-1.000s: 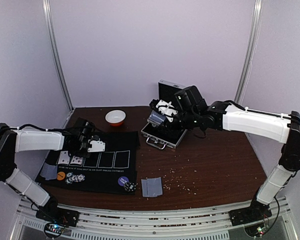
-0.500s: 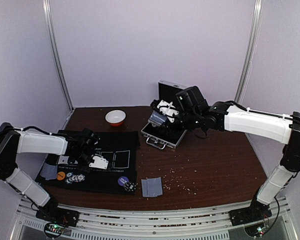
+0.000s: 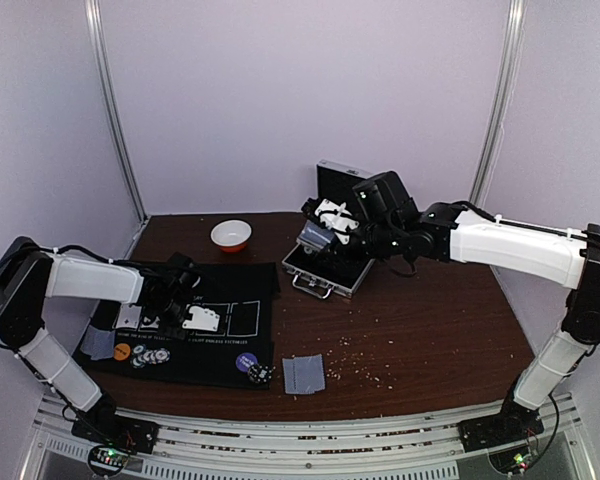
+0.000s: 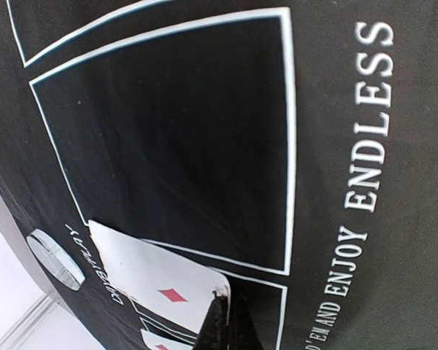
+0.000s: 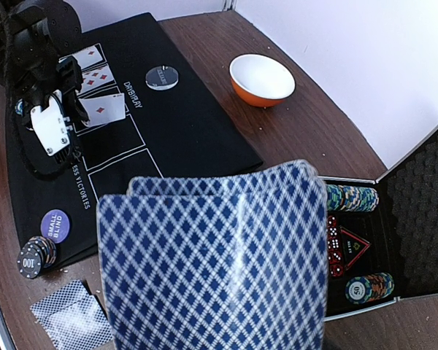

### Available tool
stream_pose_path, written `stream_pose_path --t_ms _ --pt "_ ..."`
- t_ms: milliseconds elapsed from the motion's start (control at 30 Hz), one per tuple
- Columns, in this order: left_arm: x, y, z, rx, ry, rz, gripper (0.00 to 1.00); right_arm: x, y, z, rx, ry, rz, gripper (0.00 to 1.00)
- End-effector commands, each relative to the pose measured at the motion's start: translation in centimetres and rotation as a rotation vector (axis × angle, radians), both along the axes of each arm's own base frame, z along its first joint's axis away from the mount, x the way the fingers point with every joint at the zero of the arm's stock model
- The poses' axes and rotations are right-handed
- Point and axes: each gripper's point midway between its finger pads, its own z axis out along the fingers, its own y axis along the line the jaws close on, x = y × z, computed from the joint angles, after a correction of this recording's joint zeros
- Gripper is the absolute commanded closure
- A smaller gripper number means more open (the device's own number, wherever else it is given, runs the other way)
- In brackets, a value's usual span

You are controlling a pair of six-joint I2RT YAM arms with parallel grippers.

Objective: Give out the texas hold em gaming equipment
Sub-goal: Flop the poker card into the community card area.

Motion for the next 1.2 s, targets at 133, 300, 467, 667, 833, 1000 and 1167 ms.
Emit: stream_pose_path --t_ms 133,300,467,667,833,1000,1167 --pt "-0.6 0.1 -0.7 -0.036 0.063 0.057 1.0 -0.4 -0.4 1.3 0.032 -0.016 -0.003 0.57" --pt "-0.5 -0.2 -1.0 -0.054 0.105 0.104 1.0 -0.4 -0.5 1.3 0.031 -0.019 -0.002 0.57" --pt "-0.2 0.1 -1.0 -0.057 0.122 0.144 1.0 -0.4 -0.6 1.3 0.026 -0.02 -0.004 0.57" --pt "-1.1 0.3 -1.0 -0.069 0.134 0.132 1.0 -0.4 -0.8 1.3 0.022 -0.023 -0.007 0.57" --pt "-1.0 0.1 -0.7 -0.084 0.132 0.143 1.0 -0.5 -0.7 1.3 0.026 -0.023 -0.005 0.57" --pt "-1.1 0.0 -0.7 -0.086 0.147 0.164 1.0 -0.5 -0.8 1.2 0.023 -0.022 -0.008 0.57" --pt "-1.0 0.3 -0.4 -0.083 0.147 0.19 1.0 -0.5 -0.9 1.3 0.021 -0.025 -0.008 0.57"
